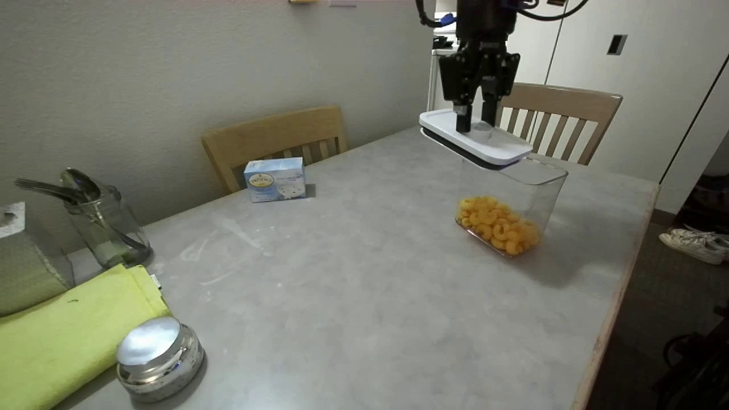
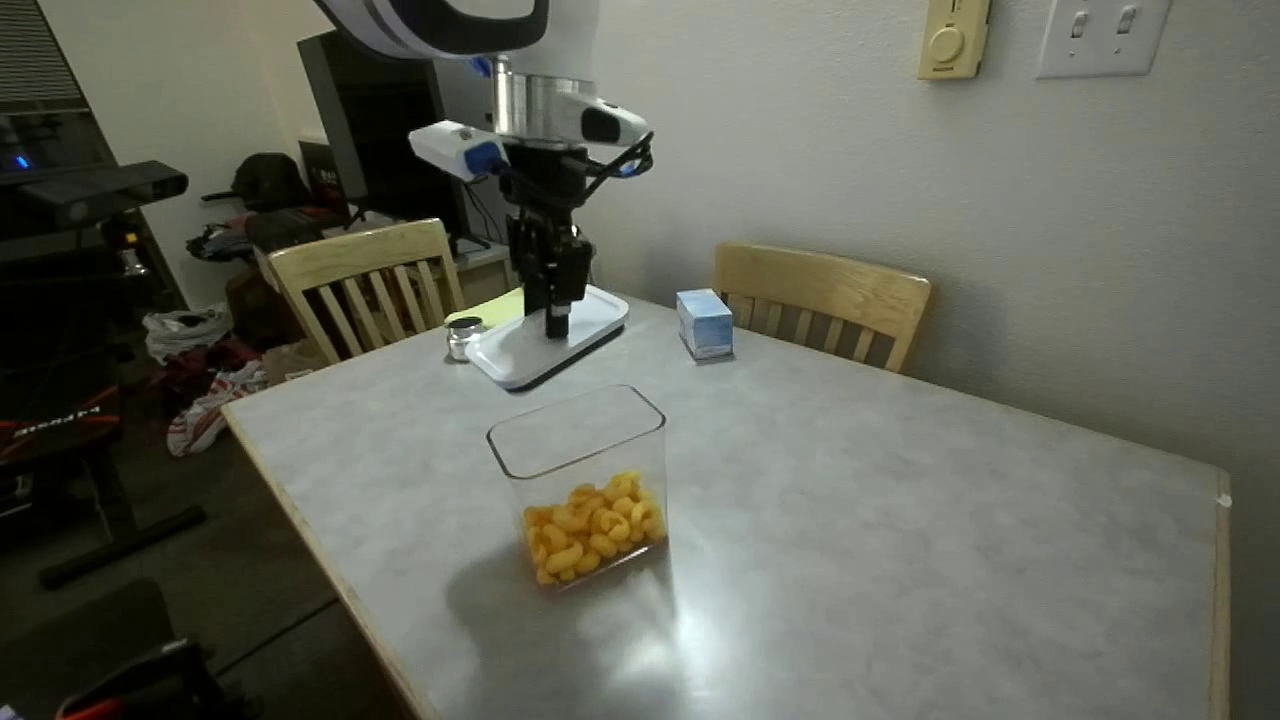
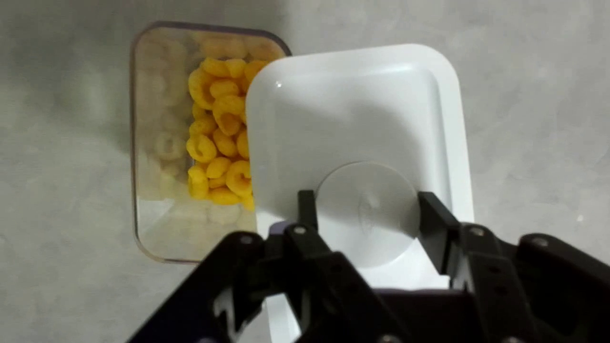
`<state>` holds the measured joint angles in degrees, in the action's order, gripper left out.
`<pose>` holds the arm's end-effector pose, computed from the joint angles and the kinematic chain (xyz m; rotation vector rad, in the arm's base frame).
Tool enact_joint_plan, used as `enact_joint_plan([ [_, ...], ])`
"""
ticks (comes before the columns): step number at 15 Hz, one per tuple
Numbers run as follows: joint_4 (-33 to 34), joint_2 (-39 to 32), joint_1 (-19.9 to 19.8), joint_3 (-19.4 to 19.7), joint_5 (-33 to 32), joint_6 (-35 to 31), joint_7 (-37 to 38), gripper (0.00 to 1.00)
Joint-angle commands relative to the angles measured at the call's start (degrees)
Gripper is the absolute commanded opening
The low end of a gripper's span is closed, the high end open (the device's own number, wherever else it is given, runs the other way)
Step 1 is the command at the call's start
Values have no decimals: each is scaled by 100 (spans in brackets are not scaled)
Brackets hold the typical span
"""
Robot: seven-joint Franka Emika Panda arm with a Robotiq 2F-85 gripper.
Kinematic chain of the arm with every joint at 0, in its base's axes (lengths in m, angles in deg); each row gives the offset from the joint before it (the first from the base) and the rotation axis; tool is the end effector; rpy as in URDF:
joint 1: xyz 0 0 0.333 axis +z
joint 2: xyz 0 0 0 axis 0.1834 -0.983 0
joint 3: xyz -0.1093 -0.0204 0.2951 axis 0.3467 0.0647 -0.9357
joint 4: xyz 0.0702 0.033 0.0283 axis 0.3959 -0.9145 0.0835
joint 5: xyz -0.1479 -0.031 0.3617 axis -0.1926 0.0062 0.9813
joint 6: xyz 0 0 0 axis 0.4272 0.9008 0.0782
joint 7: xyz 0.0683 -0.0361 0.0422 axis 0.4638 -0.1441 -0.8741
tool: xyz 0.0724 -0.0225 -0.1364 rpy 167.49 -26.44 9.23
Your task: Put the white lid on the storage container then push the button on the lid
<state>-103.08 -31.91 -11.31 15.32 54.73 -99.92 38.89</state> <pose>0.5769 -0.0152 0.3137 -3.0555 0.2976 0.1621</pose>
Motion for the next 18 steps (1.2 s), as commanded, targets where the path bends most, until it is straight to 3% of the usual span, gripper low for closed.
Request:
enact_joint_plan([
  [1, -888, 502, -232, 96, 21, -565, -805, 29],
  [6, -1195, 623, -443, 325, -23, -716, -971, 29],
  [14, -1139, 470, -377, 370, 283, -690, 458, 29],
  [18, -1051, 297, -284, 270, 469, -800, 701, 29],
])
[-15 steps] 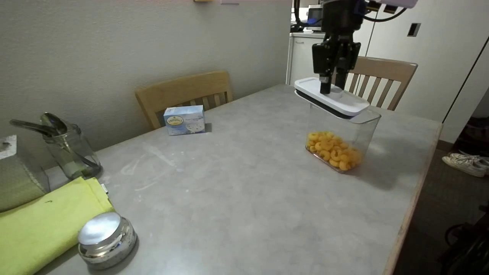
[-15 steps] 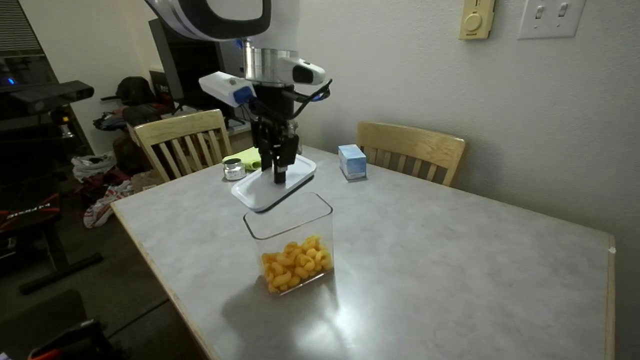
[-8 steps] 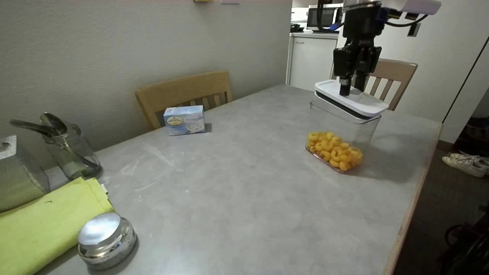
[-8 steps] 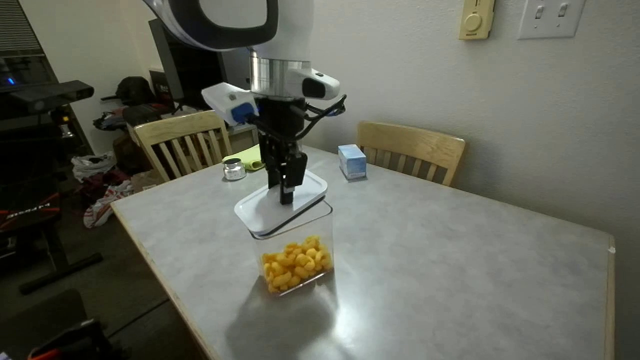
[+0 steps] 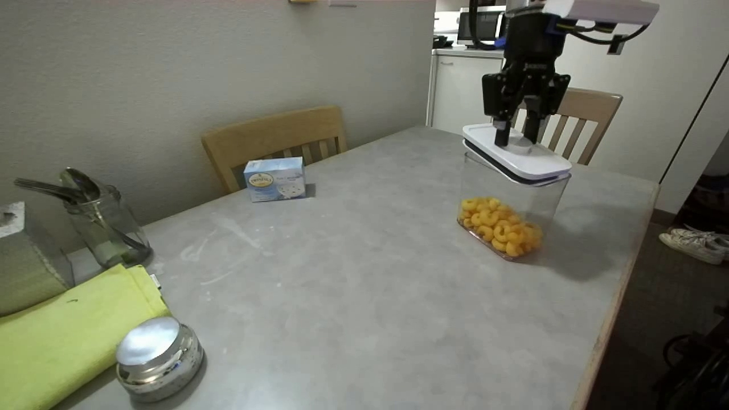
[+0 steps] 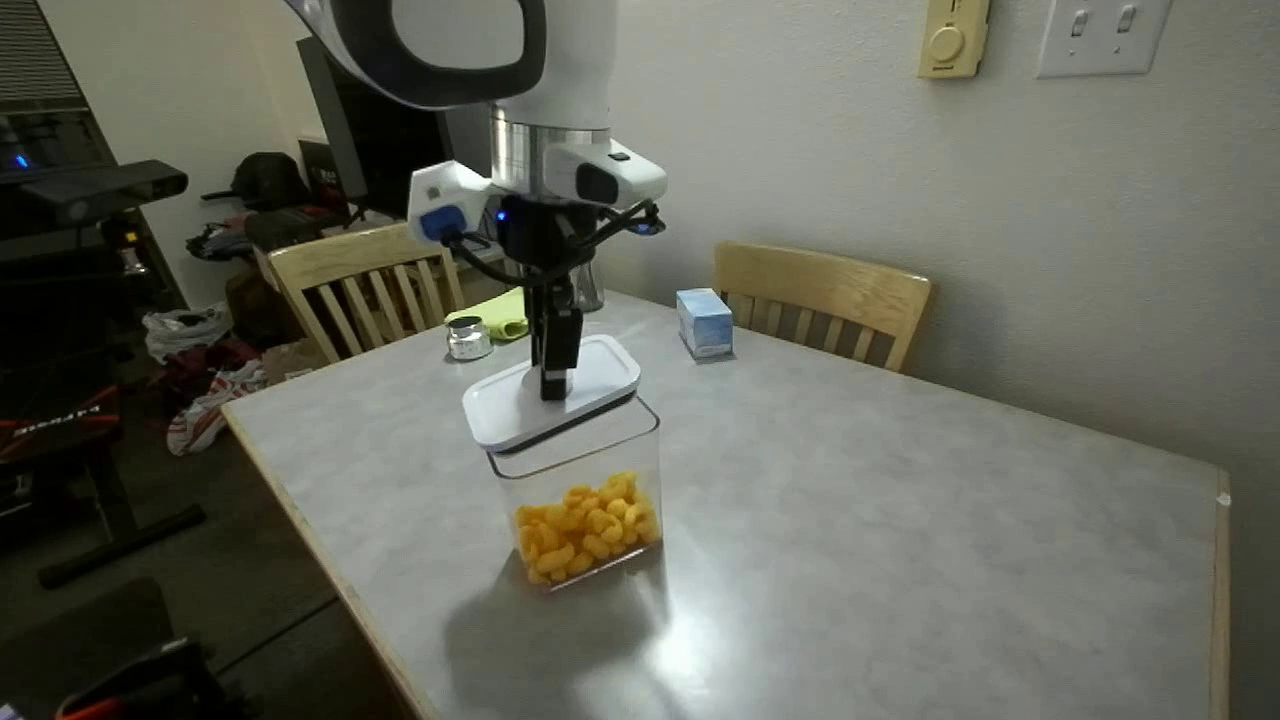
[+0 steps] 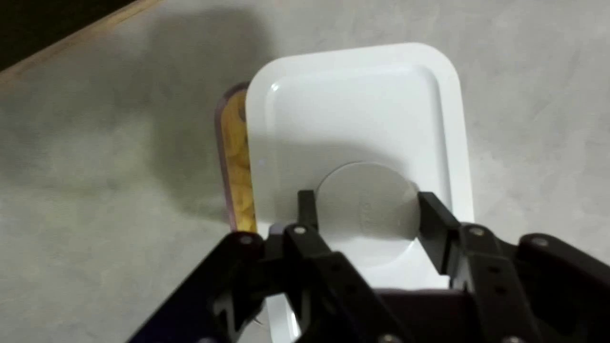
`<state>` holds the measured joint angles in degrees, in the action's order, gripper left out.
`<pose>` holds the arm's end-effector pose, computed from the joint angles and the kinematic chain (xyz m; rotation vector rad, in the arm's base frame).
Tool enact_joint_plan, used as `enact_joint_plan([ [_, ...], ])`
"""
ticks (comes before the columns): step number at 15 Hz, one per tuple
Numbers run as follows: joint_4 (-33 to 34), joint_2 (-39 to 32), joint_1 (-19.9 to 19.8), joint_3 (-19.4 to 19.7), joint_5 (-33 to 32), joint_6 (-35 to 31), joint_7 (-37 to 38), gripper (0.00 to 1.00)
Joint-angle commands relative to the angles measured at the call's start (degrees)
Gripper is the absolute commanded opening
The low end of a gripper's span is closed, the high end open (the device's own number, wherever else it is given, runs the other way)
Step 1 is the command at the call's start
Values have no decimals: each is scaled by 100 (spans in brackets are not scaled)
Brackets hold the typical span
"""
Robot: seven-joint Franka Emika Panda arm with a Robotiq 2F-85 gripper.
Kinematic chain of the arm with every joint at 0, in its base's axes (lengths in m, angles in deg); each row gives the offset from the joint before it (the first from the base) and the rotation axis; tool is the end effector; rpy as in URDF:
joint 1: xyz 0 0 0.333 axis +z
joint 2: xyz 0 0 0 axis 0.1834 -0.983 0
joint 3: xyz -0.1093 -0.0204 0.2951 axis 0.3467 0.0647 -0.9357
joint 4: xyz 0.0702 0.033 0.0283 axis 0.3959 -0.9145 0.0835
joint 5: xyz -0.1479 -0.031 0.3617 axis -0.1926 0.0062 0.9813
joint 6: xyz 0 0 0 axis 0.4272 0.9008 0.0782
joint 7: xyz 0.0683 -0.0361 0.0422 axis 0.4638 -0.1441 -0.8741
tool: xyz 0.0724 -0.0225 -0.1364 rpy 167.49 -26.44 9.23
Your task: Put the white lid on the storage container then push the button on the lid
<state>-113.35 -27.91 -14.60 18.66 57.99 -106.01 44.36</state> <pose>0.5328 -0.0730 0.2844 -2.9587 0.6746 0.1639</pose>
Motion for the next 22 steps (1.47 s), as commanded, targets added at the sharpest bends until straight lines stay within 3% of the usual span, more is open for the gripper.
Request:
enact_joint_plan([
  [1, -27, -152, 53, -77, 148, -220, 153, 29],
  [15, -162, 232, 46, 101, -554, -145, 620, 29],
  [22, -391, 236, 79, 25, -234, -343, 735, 29],
])
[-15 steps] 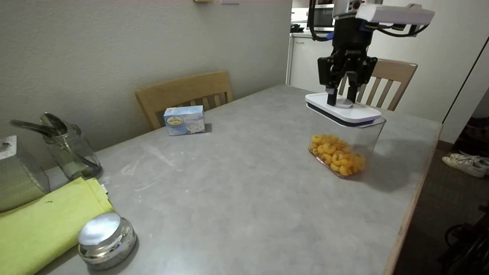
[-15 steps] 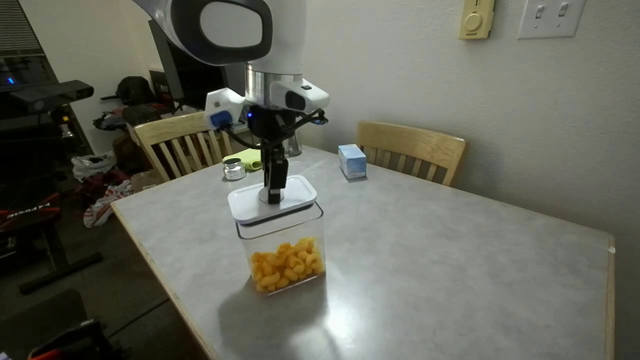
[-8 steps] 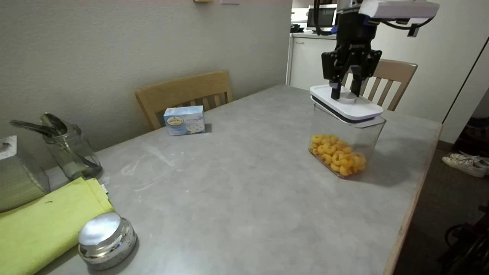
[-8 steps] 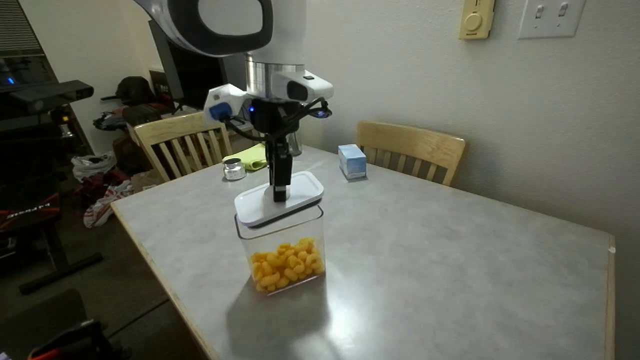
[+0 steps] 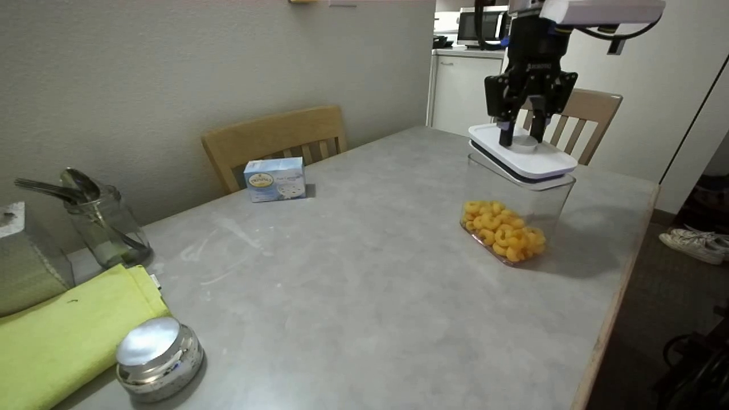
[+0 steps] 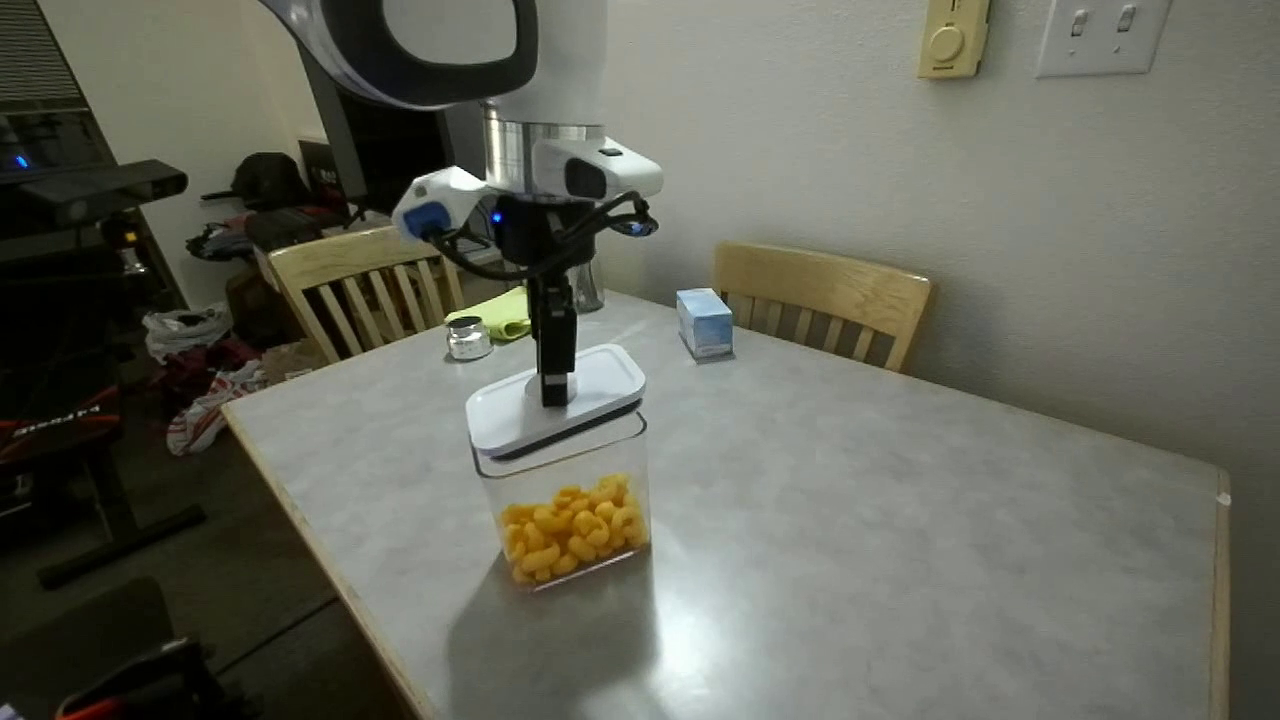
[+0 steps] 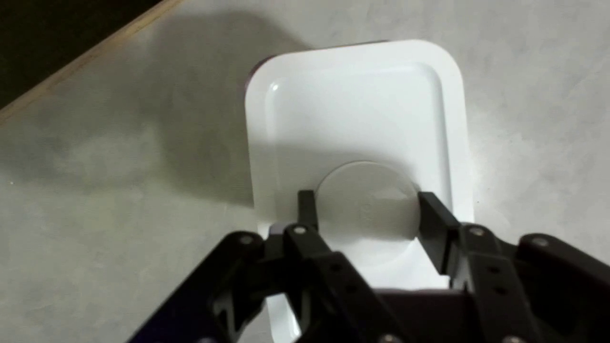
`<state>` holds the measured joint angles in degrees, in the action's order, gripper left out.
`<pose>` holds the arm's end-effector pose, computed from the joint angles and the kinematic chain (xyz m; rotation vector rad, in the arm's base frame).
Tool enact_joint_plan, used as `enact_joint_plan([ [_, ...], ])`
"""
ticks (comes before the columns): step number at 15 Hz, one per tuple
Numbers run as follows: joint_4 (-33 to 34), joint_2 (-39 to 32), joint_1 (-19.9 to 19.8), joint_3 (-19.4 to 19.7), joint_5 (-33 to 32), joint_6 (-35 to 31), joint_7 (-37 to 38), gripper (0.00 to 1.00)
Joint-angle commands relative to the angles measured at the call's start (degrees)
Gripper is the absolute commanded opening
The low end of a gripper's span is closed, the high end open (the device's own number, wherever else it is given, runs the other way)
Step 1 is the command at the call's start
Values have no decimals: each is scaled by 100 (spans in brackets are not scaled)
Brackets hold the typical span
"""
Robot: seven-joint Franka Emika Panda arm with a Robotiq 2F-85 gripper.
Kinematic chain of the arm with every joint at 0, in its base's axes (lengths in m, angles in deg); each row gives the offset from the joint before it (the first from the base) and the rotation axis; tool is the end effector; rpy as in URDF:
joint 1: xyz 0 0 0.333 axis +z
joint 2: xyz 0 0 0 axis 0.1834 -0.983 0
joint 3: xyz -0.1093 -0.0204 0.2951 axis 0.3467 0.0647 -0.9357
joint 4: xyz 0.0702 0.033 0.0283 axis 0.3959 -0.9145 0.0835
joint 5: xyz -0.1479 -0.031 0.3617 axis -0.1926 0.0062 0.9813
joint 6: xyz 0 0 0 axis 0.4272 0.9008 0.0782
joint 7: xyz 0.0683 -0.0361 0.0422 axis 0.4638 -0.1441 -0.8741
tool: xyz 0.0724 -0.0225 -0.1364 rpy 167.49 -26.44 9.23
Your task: Put the white lid on the storage container then push the button on the lid
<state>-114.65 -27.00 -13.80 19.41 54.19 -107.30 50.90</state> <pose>0.5281 -0.0774 0.2847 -2.9892 0.7982 0.1454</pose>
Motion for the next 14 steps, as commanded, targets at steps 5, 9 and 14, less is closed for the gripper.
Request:
enact_joint_plan([
  [5, -311, 154, -1, -53, 129, -184, 109, 29],
  [9, -301, 189, -5, -38, 53, -132, 133, 29],
  [14, -363, 241, -46, 3, -16, -151, 43, 29],
])
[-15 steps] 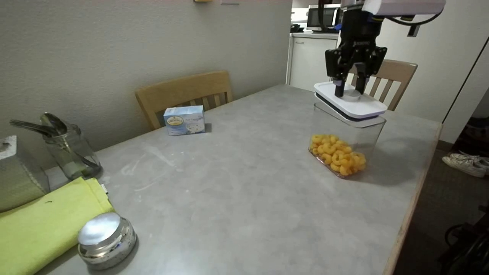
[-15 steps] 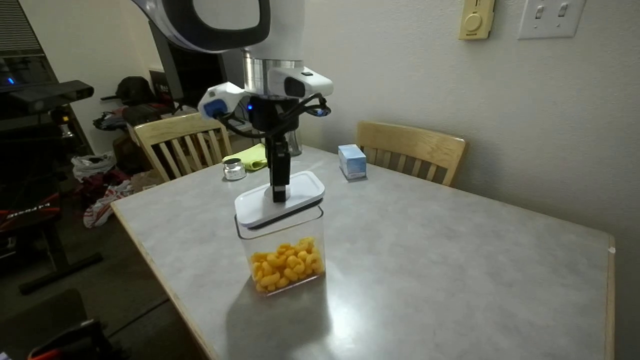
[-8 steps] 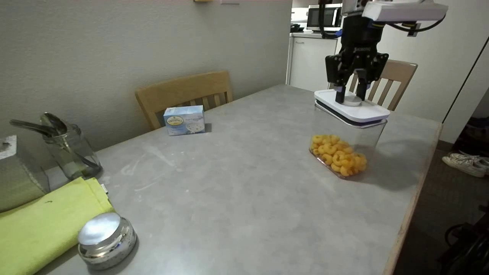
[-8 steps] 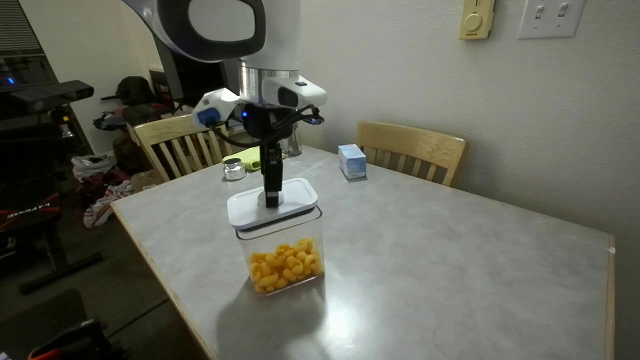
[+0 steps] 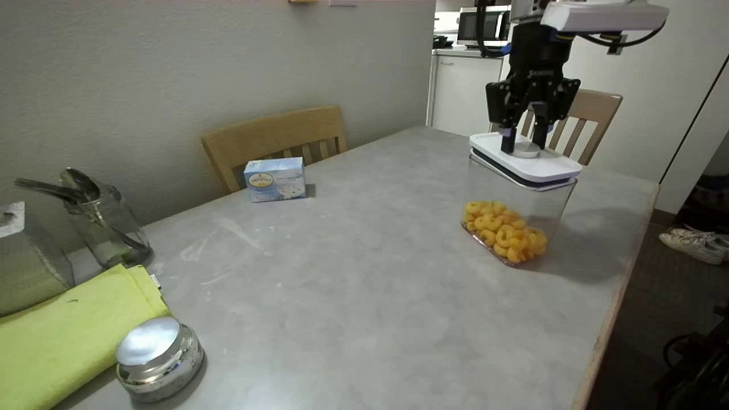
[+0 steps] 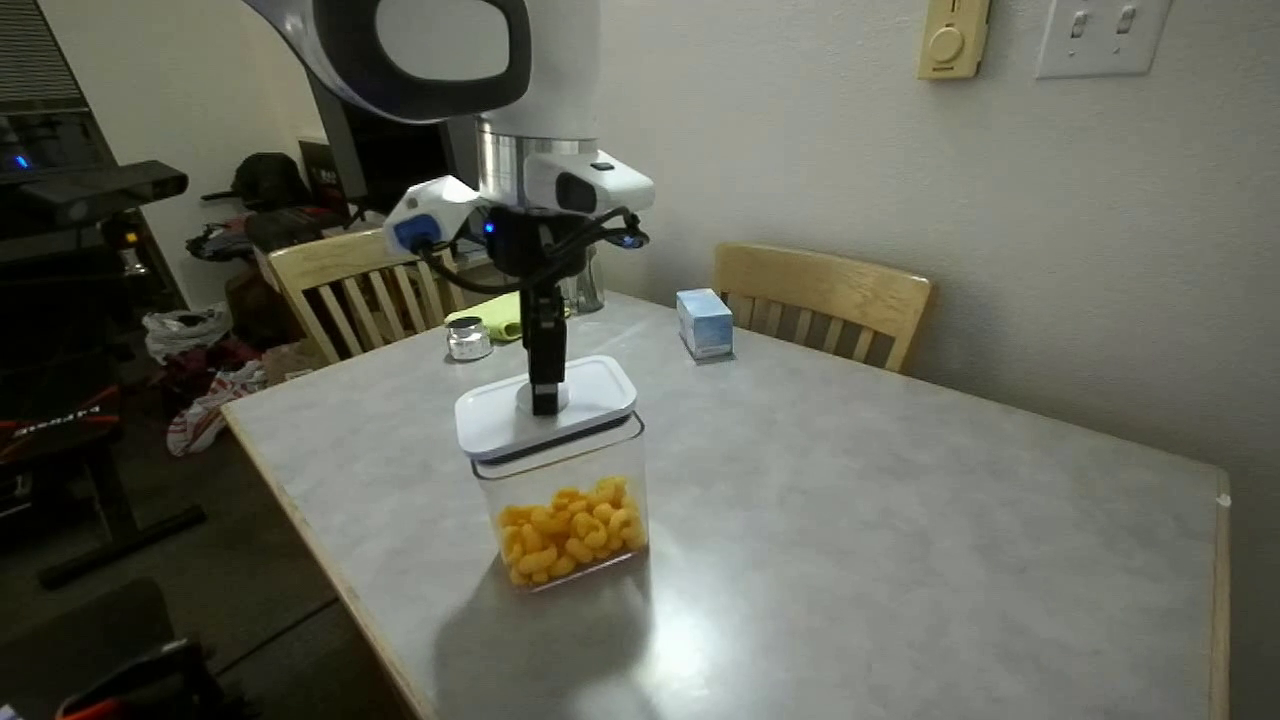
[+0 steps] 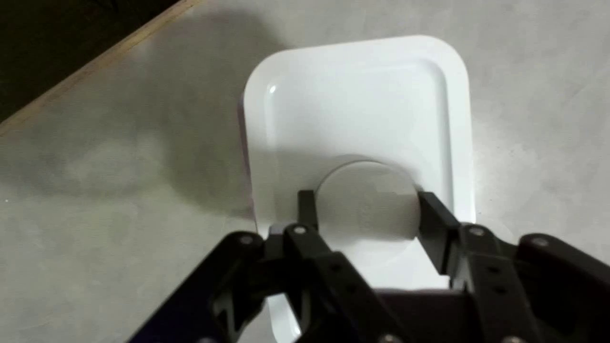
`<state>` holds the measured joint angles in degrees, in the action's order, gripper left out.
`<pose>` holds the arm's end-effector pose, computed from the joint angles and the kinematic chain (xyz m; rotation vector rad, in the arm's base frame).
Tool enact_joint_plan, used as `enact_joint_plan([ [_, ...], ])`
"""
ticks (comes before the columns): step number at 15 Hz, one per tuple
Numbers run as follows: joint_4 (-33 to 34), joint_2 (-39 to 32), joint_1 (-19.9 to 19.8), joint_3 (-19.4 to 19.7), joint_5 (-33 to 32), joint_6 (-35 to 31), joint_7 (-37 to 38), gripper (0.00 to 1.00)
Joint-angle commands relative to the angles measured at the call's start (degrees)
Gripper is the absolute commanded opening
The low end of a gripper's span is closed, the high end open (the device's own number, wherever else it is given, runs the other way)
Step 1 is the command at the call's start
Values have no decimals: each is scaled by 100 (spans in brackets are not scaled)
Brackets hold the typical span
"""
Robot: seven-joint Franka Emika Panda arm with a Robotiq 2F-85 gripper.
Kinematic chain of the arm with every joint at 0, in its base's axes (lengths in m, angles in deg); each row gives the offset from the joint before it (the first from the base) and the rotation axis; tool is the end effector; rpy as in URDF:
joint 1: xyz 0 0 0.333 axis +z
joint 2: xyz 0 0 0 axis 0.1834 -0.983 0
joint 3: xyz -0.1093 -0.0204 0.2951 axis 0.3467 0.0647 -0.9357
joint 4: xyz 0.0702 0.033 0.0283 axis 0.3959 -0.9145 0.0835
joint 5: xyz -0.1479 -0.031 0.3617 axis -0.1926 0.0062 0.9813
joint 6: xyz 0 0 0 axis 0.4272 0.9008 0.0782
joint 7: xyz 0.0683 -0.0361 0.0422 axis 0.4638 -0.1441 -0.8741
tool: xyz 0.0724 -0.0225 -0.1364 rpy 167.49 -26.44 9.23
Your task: Put the white lid on the storage container then push the button on the lid
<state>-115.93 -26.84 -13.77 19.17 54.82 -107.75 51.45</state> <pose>0.5222 -0.0733 0.2775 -2.9765 0.8153 0.1647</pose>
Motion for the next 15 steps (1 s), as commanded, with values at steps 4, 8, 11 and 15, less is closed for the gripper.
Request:
enact_joint_plan([
  [4, -315, 222, -115, 83, -4, -157, -106, 29],
  [8, -392, 116, -138, 84, 169, -316, -236, 29],
  [11, -468, -8, -145, 54, 389, -540, -455, 29],
  [15, -457, -49, -128, -18, 216, -694, -1608, 29],
])
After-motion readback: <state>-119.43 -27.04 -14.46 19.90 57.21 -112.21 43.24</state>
